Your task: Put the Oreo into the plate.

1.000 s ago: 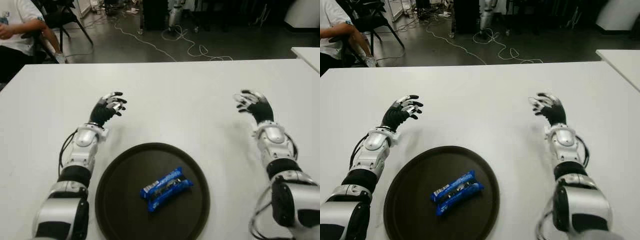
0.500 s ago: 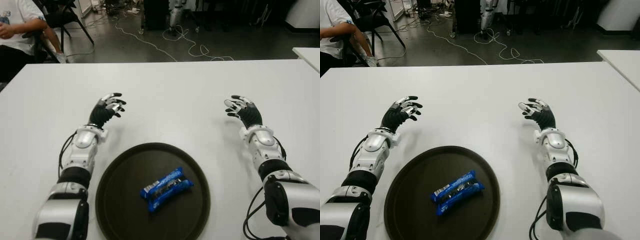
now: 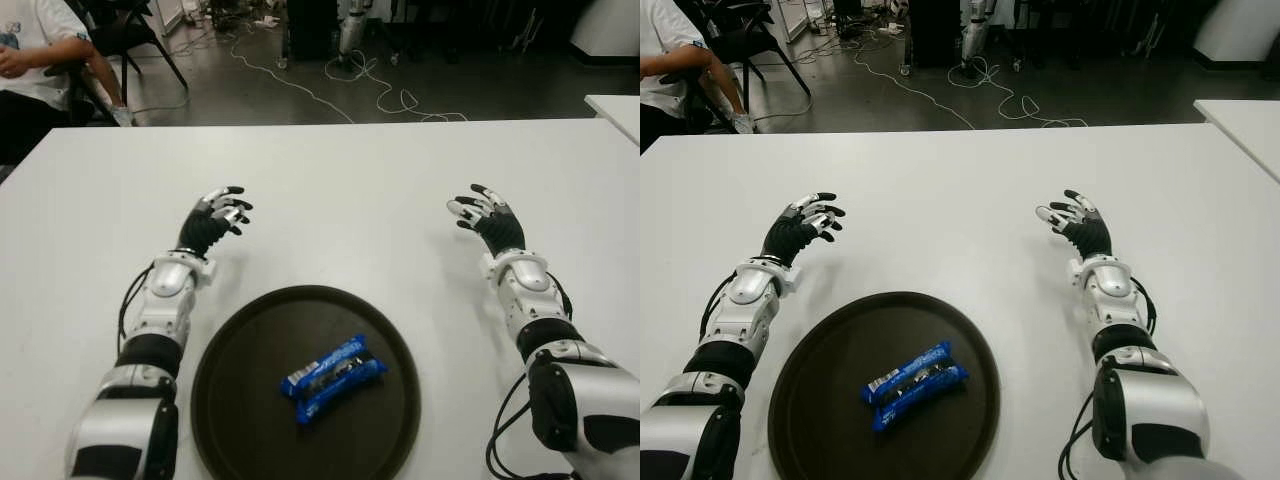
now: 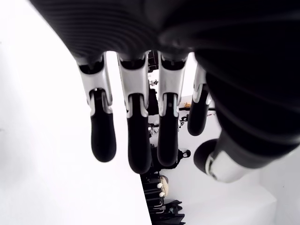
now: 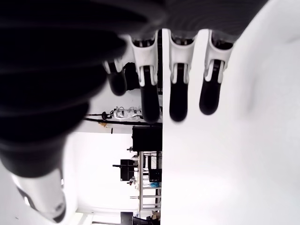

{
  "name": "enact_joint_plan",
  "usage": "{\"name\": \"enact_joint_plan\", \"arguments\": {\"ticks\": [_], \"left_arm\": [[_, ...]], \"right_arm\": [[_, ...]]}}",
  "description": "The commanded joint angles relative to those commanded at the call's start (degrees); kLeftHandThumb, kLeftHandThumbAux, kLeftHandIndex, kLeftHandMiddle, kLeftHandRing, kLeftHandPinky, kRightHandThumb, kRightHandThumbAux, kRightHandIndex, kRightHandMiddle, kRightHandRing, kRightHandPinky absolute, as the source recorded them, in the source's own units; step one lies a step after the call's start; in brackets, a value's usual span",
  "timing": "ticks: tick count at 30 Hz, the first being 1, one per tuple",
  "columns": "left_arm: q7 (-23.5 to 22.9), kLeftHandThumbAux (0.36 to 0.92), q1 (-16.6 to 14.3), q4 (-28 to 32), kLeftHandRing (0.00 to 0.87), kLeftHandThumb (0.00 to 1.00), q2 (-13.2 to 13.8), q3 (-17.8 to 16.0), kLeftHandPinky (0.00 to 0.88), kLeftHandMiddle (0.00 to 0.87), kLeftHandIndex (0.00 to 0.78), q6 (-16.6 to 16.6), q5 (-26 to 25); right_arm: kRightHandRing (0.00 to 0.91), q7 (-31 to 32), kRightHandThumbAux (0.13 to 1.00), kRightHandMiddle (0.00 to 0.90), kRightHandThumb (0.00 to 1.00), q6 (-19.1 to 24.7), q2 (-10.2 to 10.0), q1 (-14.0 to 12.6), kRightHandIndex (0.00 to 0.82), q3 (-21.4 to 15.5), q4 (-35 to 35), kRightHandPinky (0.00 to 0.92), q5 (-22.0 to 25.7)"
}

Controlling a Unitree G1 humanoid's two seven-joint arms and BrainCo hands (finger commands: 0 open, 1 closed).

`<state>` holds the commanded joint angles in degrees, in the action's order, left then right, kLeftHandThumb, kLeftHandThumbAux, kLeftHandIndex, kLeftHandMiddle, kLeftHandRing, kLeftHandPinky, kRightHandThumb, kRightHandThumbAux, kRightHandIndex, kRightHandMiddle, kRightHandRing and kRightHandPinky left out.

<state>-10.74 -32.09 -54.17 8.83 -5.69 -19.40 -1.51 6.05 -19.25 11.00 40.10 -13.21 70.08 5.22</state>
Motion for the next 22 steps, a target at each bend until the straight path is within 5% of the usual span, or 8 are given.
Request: {"name": "enact_joint_plan", "arguments": {"ticks": [22], "left_arm": [[0.68,0.674,-1.02,-2.72,0.441,0.281,-0.08,-0.34,0.489,0.391,0.253,-1.48,-0.1]], "right_arm": [[0.288,-1.86,0.741,0.301,0.0,-1.45,0.17,0.0,0.24,2.22,0.45,0.294,-2.26]]}}
